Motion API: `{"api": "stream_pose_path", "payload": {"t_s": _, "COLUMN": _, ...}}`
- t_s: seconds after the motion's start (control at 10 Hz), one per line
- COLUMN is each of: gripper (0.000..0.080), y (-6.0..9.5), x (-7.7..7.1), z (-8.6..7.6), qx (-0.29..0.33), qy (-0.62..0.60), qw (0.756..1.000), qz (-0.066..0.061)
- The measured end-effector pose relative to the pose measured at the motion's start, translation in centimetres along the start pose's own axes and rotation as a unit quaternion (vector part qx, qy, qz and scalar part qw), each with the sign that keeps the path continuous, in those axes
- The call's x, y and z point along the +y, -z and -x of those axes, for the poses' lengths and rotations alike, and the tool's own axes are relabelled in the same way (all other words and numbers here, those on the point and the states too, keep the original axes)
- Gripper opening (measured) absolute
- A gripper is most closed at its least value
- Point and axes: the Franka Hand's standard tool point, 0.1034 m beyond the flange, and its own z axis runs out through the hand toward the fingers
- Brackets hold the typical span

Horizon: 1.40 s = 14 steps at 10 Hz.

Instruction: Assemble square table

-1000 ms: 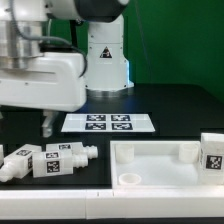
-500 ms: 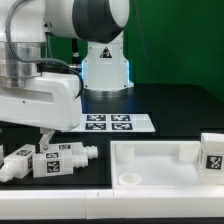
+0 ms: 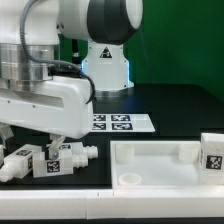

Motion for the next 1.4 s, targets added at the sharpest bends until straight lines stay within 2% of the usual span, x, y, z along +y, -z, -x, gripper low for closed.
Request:
{"api": "stream_pose_path", "payload": {"t_s": 0.1, "gripper": 0.0649, "y": 0.0, "x": 0.2, "z": 0.0, "qx": -0.001, "qy": -0.007, "qw": 1.000, "qz": -0.002}}
{"api": "stream_pose_path", "payload": {"t_s": 0.3, "gripper": 0.0649, "y": 0.3, "x": 2.2, "z": -0.4, "qx": -0.001, "qy": -0.051, "qw": 0.999, "qz": -0.008}}
{"api": "stream_pose_path", "payload": {"t_s": 0.5, "gripper": 0.0649, "y": 0.0, "x": 3.2, "z": -0.5, "qx": -0.003, "qy": -0.103, "qw": 0.994, "qz": -0.021}}
{"api": "stream_pose_path", "payload": {"t_s": 0.8, "gripper": 0.0649, "y": -0.2, "x": 3.1, "z": -0.7, "qx": -0.002, "qy": -0.110, "qw": 0.994, "qz": -0.020}}
{"api": "stream_pose_path", "payload": {"t_s": 1.0, "gripper": 0.0649, "y": -0.9, "x": 2.8, "z": -0.3, "qx": -0.006, "qy": -0.109, "qw": 0.994, "qz": -0.016}}
{"api": "stream_pose_path", "payload": {"t_s": 1.4, "gripper": 0.0649, "y": -1.1, "x": 2.5, "z": -0.3, "qx": -0.005, "qy": -0.110, "qw": 0.994, "qz": -0.016}}
